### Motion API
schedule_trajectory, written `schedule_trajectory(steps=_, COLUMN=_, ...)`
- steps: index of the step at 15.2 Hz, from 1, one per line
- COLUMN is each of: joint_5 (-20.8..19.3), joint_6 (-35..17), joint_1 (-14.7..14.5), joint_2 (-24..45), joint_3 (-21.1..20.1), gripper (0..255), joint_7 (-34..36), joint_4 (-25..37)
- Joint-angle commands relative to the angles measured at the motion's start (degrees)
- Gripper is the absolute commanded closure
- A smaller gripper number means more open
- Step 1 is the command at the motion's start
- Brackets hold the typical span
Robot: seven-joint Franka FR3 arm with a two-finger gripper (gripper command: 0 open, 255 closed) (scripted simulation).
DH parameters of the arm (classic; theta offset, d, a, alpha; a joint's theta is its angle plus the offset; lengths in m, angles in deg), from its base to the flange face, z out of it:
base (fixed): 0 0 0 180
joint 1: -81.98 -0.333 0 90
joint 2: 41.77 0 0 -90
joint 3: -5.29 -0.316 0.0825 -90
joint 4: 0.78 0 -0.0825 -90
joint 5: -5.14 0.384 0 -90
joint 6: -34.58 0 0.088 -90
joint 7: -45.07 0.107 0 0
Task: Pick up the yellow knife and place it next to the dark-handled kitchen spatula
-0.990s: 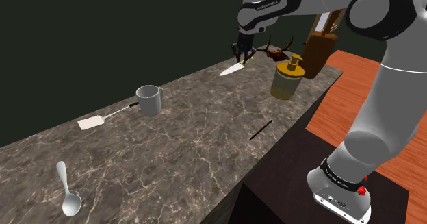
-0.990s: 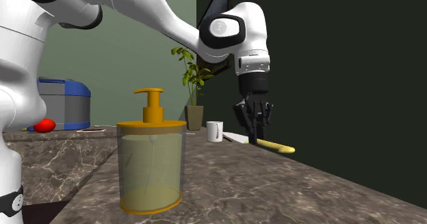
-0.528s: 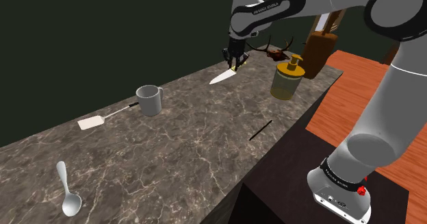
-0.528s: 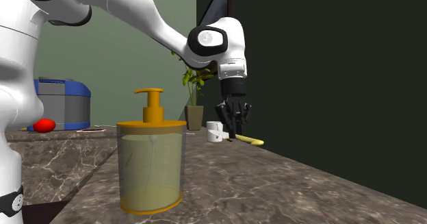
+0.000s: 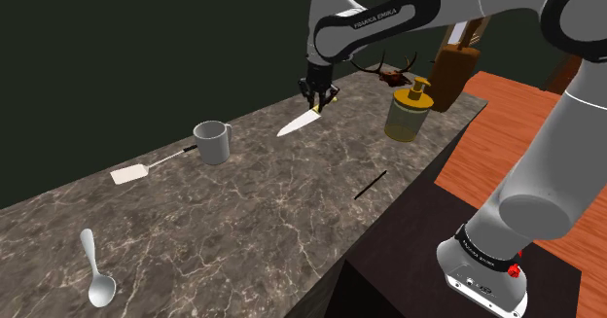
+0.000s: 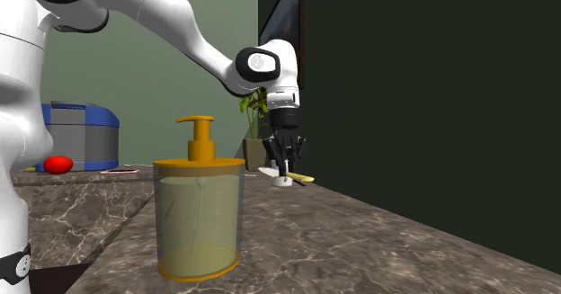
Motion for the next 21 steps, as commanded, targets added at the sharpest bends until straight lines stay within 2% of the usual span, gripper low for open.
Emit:
schedule_trajectory(steps=1, joint_5=-0.2, joint_6=0.2, joint_1=-1.4, joint_2=-0.5, joint_3=-1.1, gripper=255, joint_7=2.7, joint_4=-0.5)
schedule_trajectory(steps=11, joint_5=-1.5, joint_6=1.6, joint_1=-8.8, joint_2=0.7, joint_3=-7.0, gripper=255, joint_7=16.5, joint_4=1.2)
schedule_trajectory(steps=21, joint_5=-4.5, joint_6=5.0, joint_1=-17.0, joint_2=7.2, joint_3=-12.0, gripper=255, joint_7=30.3, joint_4=9.7)
